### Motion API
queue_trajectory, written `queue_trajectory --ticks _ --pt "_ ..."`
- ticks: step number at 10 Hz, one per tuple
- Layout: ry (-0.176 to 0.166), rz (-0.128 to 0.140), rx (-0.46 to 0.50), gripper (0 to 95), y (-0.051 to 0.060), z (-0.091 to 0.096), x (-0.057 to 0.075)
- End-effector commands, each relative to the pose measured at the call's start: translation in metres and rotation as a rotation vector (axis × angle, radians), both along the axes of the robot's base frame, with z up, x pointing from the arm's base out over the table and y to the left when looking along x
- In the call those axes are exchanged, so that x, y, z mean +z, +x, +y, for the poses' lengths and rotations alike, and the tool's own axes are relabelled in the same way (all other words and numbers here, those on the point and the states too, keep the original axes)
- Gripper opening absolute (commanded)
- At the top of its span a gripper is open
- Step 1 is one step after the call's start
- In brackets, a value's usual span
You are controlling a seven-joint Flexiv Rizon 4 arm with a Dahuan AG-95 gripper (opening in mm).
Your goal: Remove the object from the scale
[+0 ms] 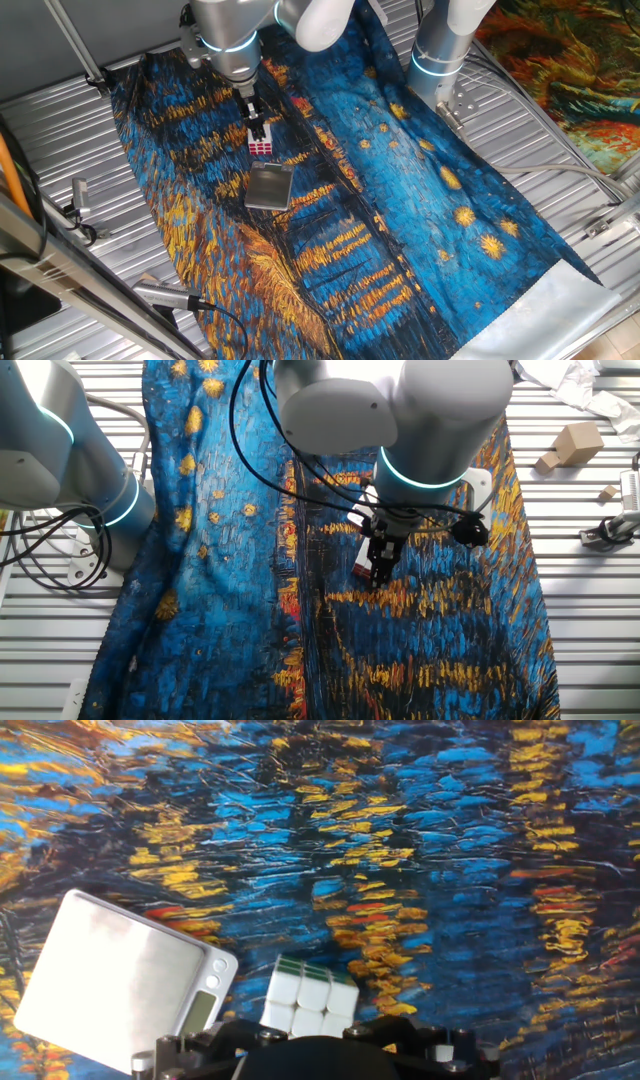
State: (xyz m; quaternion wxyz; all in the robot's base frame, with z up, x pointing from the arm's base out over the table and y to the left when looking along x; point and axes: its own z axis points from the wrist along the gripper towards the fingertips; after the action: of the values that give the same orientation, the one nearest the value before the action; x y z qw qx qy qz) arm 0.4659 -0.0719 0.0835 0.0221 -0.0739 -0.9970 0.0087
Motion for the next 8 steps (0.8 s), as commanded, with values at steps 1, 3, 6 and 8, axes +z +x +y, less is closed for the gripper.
queue_trajectory --ticks 1,3,6,8 --pt "0.001 0.011 0.010 76.0 0.0029 0.0033 0.0120" --pt "0.001 0.011 0.010 76.0 0.0029 0.0033 0.0120" --pt "0.001 0.011 0.010 76.0 0.0029 0.0033 0.0120" --pt "0.001 0.011 0.010 76.0 0.0029 0.0033 0.0120"
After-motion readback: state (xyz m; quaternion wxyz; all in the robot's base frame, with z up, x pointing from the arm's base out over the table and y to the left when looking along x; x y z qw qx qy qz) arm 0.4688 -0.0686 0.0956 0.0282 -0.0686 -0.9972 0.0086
